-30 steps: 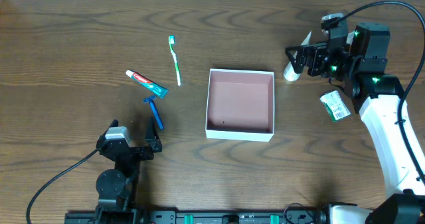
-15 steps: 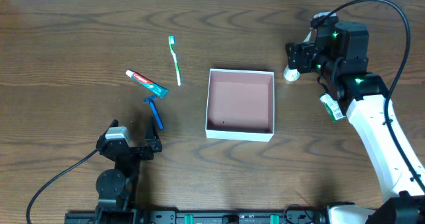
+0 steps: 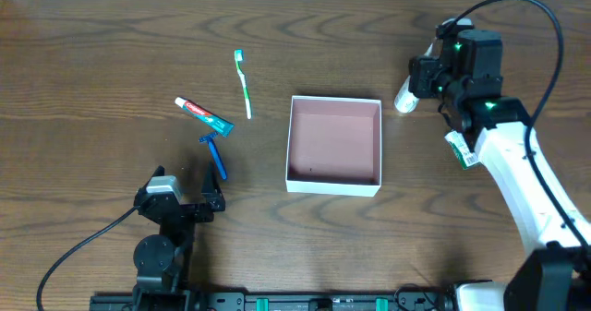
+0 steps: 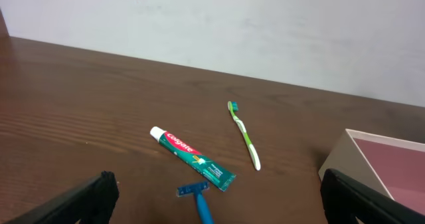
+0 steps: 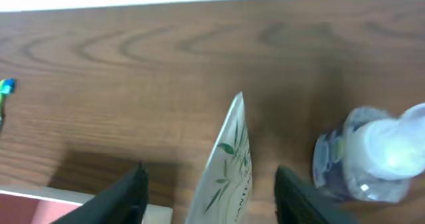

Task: Pack container
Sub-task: 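Reach the right gripper to the white Pantene tube and grasp it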

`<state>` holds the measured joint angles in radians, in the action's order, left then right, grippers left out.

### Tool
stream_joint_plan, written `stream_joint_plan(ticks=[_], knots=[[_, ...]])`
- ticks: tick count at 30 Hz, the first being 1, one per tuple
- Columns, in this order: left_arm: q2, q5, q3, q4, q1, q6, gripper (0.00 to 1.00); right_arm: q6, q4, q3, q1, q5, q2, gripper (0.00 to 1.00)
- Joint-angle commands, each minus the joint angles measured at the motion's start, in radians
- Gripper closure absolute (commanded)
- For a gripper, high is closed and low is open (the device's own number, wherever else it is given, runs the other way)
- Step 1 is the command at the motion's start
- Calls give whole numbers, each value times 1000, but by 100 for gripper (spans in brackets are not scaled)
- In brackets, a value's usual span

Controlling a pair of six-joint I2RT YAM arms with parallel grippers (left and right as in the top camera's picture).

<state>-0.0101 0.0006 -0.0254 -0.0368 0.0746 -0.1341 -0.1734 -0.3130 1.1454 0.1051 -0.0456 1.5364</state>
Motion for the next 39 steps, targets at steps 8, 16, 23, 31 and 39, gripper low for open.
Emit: stream_joint_plan(ticks=[8, 16, 23, 31, 39], knots=[[6, -9, 21, -37, -3, -1, 2, -35, 22, 12, 6, 23, 16, 66], [6, -9, 21, -36, -3, -1, 2, -35, 26, 12, 6, 23, 15, 99], [6, -8, 21, -37, -3, -1, 2, -29, 11, 13, 6, 23, -49, 99], [6, -9, 21, -36, -3, -2, 2, -28, -77, 55, 8, 23, -247, 99], [6, -9, 21, -37, -3, -2, 2, -44, -194, 89, 27, 27, -420, 99]])
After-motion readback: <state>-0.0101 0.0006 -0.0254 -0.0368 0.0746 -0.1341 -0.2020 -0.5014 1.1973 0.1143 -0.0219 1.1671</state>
